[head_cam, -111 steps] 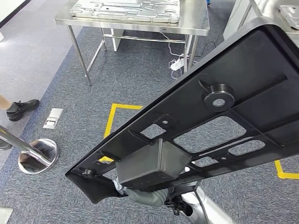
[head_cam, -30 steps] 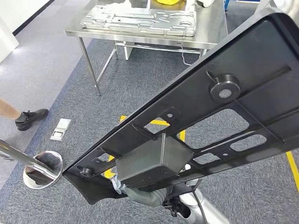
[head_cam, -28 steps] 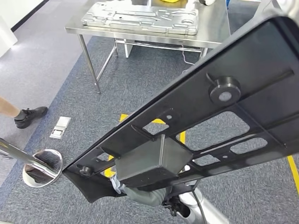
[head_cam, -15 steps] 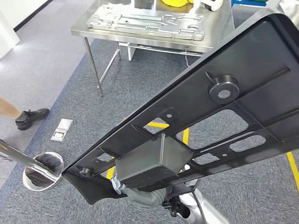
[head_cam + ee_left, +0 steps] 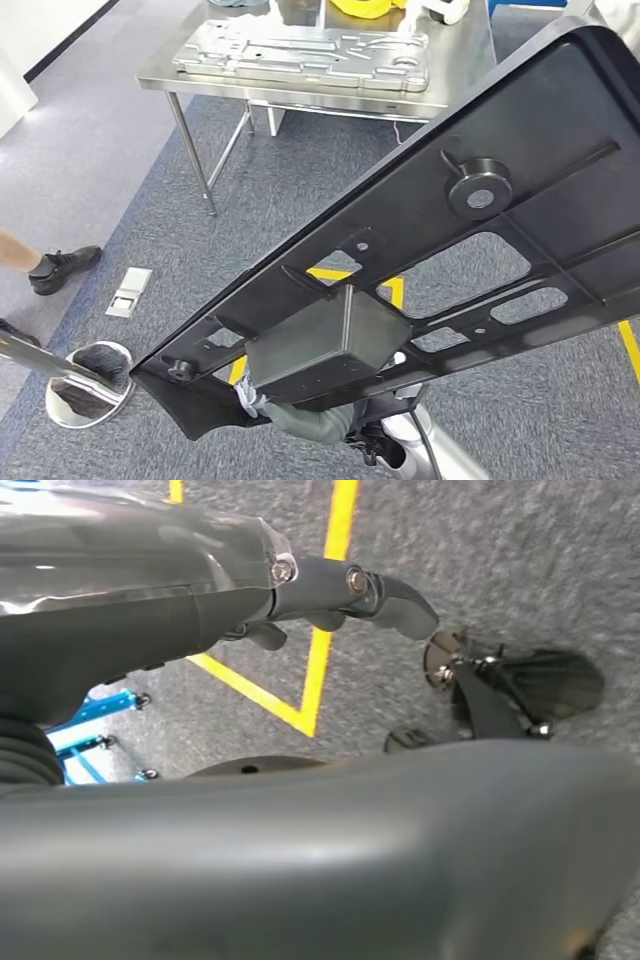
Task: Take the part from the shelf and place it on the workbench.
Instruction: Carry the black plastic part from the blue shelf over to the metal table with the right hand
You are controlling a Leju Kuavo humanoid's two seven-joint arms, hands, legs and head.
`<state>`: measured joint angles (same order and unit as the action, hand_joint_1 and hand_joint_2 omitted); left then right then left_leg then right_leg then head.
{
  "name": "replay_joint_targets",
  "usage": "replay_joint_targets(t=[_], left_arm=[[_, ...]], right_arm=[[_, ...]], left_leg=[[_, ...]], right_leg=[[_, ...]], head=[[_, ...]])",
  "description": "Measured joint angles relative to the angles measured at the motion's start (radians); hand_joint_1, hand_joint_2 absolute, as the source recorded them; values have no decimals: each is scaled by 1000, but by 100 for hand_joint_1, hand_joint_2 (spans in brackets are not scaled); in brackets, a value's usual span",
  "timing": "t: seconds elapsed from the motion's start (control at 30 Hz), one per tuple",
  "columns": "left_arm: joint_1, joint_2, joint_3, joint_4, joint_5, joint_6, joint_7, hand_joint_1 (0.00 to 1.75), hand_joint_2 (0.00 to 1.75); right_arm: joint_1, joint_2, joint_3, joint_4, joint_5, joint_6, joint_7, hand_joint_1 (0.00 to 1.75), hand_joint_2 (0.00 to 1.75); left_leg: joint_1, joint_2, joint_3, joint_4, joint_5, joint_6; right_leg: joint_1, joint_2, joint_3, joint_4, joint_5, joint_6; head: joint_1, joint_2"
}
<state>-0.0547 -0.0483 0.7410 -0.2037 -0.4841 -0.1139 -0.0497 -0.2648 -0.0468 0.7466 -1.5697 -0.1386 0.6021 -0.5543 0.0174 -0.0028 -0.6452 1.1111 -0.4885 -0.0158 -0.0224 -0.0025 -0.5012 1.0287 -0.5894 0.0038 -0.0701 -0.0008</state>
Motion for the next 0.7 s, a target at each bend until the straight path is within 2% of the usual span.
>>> replay_joint_targets(t=[0.03,0.13,0.2,0.23,0.3,0.33,0.37,0.4,0.47,0.5,0.53,0.6,0.7], left_arm=[[-1,0,1,0,-1,0,0,0,175],[-2,0,1,0,-7,-1,1,0,175],[-1,0,2,0,-12,-2,1,0,175],[-2,0,2,0,-13,-2,0,0,175],[-4,-1,3,0,-13,-3,0,0,175],[-4,-1,4,0,-13,-3,-1,0,175],[-3,-1,4,0,-12,-3,-1,0,175],[-2,-1,5,0,-12,-3,-1,0,175],[0,-2,5,0,-11,-3,-1,0,175],[0,-3,6,0,-11,-3,-2,0,175],[-1,-3,6,0,-11,-3,-2,0,175],[-2,-5,8,0,-12,-3,-2,0,175],[-7,-5,11,0,-12,-3,-3,0,175]], right_arm=[[-1,0,0,0,-1,0,0,175,175],[-2,1,-1,-1,-4,2,-1,175,175],[-3,3,-2,-1,-7,6,-3,175,175],[-4,3,-3,-1,-9,7,-3,175,175],[-2,3,-5,1,-12,9,-1,175,175],[0,3,-5,2,-14,9,2,175,175],[2,3,-6,4,-15,8,4,175,175],[2,3,-7,5,-17,8,5,175,175],[1,3,-8,6,-19,7,7,175,175],[0,3,-9,6,-21,6,10,175,175],[-2,4,-9,6,-24,6,14,175,175],[-4,6,-10,6,-29,6,20,175,175],[-4,11,-11,4,-35,5,20,175,175]], left_leg=[[-2,0,11,-28,3,6],[-6,0,23,-48,-19,28],[-2,0,36,-58,-24,41],[-1,0,44,-62,-28,47],[-3,1,56,-63,-38,56],[-5,0,62,-63,-44,58],[-7,1,71,-63,-51,59],[-8,1,81,-63,-58,59],[-10,4,107,-64,-76,55],[-12,6,118,-63,-85,50],[-13,10,124,-63,-92,45],[-14,22,128,-67,-99,35],[-14,31,132,-57,-115,20]], right_leg=[[1,0,3,-1,-5,6],[1,1,9,-10,-14,23],[1,1,2,19,-33,31],[1,1,-21,67,-54,33],[2,1,-103,205,-100,32],[2,1,-143,259,-108,32],[2,1,-168,281,-94,31],[4,1,-174,264,-59,28],[10,-10,-145,153,35,16],[15,-20,-127,100,67,10],[20,-28,-113,61,77,4],[27,-27,-104,36,65,-3],[17,-9,-92,20,57,-14]], head=[[0,0],[1,0],[1,0],[1,0],[2,0],[2,0],[2,0],[2,0],[2,0],[2,0],[2,0],[2,0],[1,0]])
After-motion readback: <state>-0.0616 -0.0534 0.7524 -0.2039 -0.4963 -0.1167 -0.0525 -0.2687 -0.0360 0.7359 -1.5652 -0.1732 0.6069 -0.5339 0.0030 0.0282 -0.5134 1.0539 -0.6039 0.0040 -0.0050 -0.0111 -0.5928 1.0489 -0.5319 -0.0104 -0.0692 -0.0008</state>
